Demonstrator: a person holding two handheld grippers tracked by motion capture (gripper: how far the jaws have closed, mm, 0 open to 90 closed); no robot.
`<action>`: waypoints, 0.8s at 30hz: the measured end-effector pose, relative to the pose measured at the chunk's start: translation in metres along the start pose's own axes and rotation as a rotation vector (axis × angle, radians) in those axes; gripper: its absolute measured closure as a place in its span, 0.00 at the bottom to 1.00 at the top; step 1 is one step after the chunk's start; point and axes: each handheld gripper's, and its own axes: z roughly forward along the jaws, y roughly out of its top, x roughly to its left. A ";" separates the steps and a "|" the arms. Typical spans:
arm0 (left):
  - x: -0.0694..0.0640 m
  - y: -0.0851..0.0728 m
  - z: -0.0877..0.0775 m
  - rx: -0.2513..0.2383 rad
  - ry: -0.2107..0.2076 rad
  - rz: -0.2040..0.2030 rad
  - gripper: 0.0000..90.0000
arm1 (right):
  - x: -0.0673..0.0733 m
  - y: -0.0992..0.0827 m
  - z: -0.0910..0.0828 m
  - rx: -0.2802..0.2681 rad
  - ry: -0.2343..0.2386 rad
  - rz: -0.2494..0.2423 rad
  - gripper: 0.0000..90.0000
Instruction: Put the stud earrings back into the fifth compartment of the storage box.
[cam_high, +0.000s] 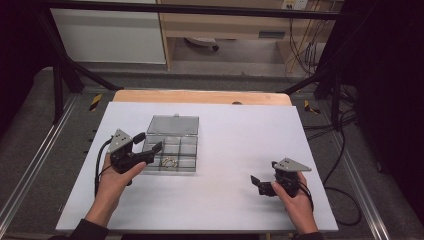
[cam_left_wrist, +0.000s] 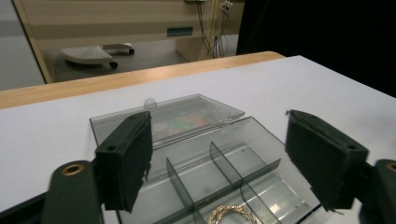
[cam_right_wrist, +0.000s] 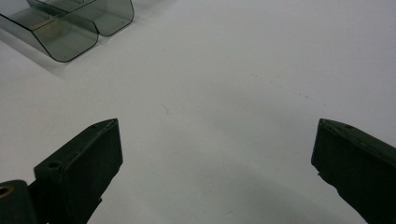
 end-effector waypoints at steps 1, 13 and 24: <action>0.002 -0.001 -0.003 0.004 0.004 -0.004 0.23 | 0.001 0.000 0.001 0.002 0.002 -0.003 0.03; 0.026 -0.012 -0.052 -0.018 0.039 -0.065 0.09 | 0.001 0.001 -0.001 -0.002 0.003 -0.003 0.03; 0.039 -0.032 -0.076 0.019 0.073 -0.091 0.09 | 0.002 0.001 -0.002 -0.010 0.003 0.000 0.03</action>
